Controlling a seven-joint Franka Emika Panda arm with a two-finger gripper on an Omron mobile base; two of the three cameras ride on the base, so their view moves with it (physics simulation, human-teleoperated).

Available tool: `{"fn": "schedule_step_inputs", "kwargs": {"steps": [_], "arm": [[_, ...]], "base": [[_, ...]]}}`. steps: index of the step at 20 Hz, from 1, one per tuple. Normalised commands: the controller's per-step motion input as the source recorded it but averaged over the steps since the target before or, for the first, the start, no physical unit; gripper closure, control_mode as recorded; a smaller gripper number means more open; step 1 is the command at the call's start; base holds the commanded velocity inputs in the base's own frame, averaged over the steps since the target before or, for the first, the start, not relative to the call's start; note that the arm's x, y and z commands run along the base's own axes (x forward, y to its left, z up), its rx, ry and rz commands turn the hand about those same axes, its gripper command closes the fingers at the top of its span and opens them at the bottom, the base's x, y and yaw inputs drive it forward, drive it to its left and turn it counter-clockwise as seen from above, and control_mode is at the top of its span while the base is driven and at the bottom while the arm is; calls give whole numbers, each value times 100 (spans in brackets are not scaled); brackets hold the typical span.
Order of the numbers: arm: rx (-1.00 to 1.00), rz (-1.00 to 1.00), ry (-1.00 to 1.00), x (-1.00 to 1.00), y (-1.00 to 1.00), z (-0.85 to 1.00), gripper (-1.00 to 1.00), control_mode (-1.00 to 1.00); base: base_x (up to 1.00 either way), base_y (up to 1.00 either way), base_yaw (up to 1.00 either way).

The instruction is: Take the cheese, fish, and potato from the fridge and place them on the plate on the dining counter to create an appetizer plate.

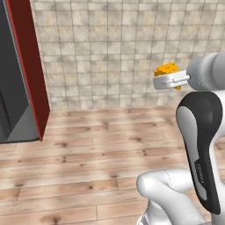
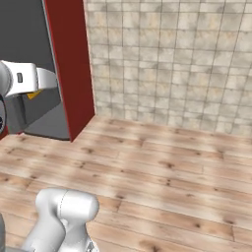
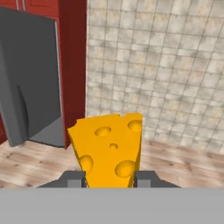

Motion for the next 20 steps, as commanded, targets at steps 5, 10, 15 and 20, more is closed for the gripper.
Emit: {"fn": "schedule_step_inputs", "kwargs": {"steps": [5,10,15,20], "arm": [[0,0,0,0,0,0,100,100],[0,0,0,0,0,0,100,100],[0,0,0,0,0,0,100,100],[0,0,0,0,0,0,100,100]], "base": [[-36,-96,37],[-72,-64,44],[-100,-7,49],[-100,0,51]]}}
